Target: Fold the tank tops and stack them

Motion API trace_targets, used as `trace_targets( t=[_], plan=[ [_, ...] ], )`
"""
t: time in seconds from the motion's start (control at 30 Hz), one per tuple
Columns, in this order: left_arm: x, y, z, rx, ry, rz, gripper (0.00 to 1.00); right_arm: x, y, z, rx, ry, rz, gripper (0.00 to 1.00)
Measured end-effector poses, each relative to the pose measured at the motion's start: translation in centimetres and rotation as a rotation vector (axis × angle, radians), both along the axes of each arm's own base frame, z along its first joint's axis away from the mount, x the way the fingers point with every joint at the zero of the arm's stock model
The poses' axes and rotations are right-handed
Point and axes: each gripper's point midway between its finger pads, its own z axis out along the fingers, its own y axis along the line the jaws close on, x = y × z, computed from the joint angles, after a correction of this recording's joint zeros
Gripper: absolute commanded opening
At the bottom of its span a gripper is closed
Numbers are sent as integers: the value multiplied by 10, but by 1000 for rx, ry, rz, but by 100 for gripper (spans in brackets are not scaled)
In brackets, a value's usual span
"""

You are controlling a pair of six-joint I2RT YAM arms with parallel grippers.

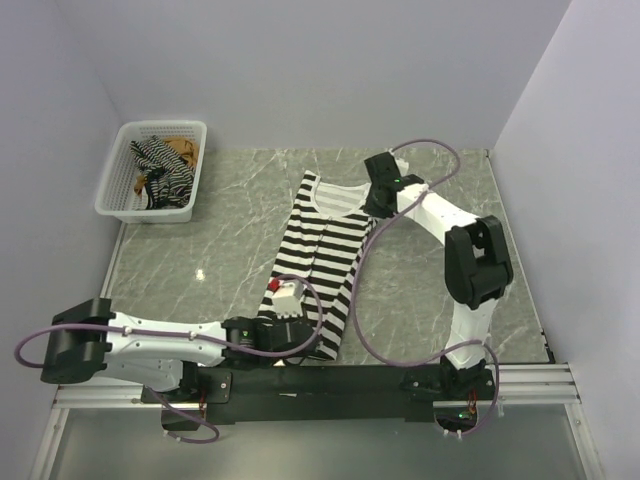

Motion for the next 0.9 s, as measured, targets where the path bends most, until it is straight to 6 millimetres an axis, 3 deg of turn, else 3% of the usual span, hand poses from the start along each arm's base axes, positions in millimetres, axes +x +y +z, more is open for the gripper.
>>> trace_targets(
  t=[0.27,0.5,0.9],
  plan=[
    [0,32,-6,-12,40,92,1,17,48,-15,-12,29,57,0],
    [-3,49,-12,-11,70,134,0,30,85,-16,-24,28,108,0],
    [-6,65,-23,13,101,169,0,29,104,-23,-39,48,139,0]
  ],
)
